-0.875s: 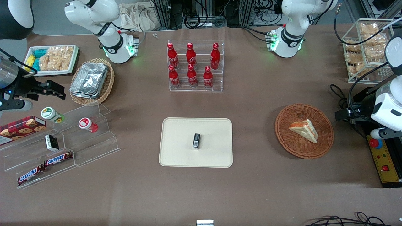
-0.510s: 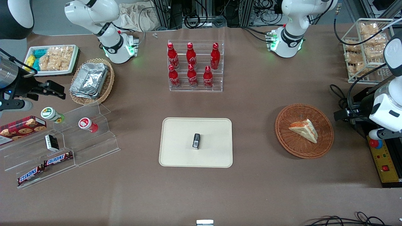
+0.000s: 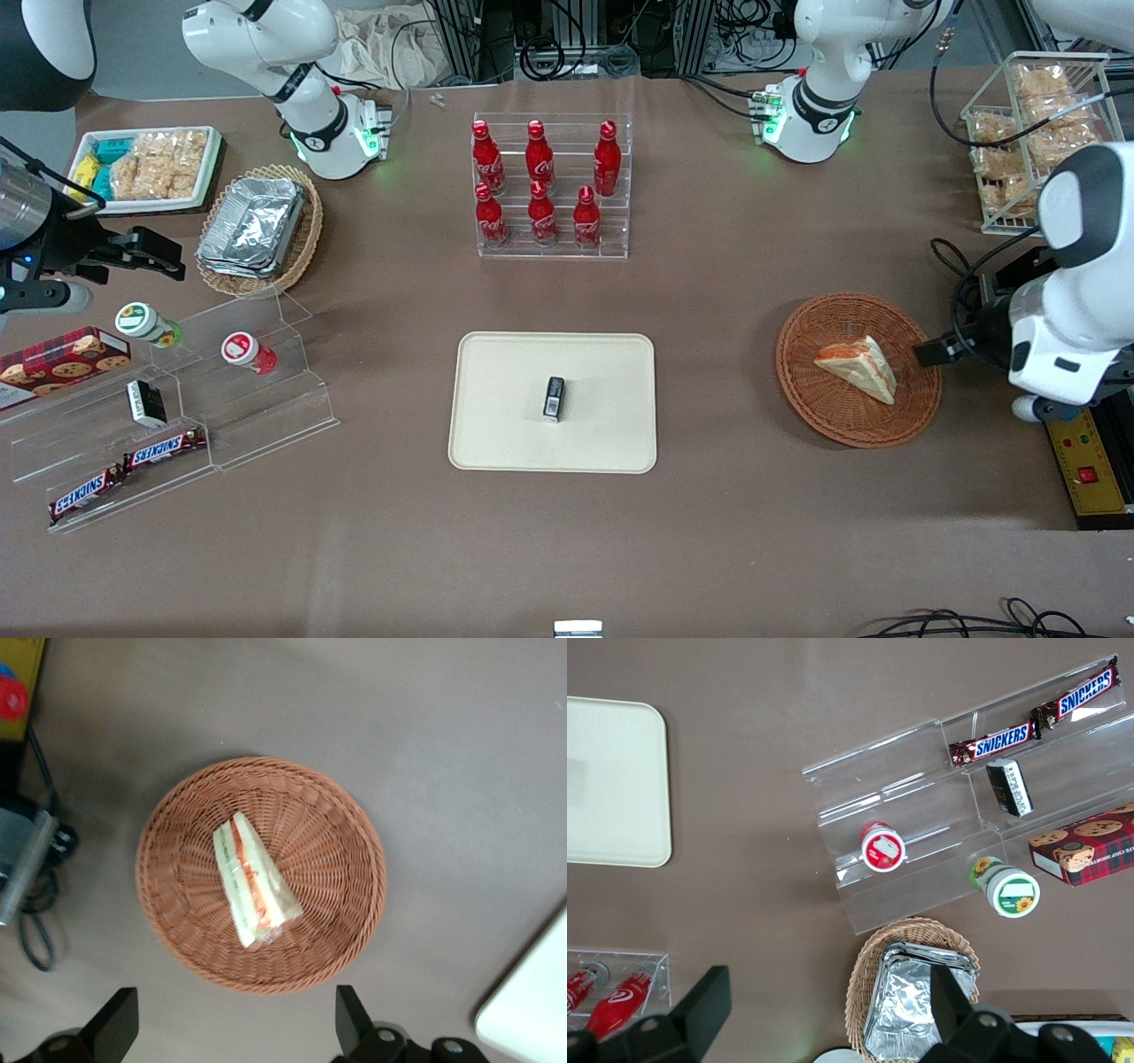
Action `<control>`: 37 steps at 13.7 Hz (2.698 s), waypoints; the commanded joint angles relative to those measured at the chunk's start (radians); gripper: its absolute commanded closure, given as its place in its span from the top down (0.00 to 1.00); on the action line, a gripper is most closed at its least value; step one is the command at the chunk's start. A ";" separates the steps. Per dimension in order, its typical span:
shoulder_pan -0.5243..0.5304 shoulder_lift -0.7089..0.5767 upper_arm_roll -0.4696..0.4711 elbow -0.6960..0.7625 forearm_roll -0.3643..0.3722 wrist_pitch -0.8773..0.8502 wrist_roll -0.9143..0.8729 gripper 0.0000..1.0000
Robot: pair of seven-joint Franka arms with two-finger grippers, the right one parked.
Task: Place sandwich from basket to tray
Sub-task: 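Lower the open left gripper over the wrapped sandwich in the basket, then close the left gripper on the sandwich and lift it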
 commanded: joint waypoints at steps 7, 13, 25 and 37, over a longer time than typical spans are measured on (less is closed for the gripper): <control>-0.021 0.114 0.003 -0.151 0.048 0.200 -0.481 0.99; -0.015 0.112 0.011 -0.283 0.057 0.307 -0.529 0.99; -0.017 0.155 0.039 -0.366 0.129 0.457 -0.532 0.50; -0.021 0.001 0.031 -0.310 0.203 0.392 -0.324 0.00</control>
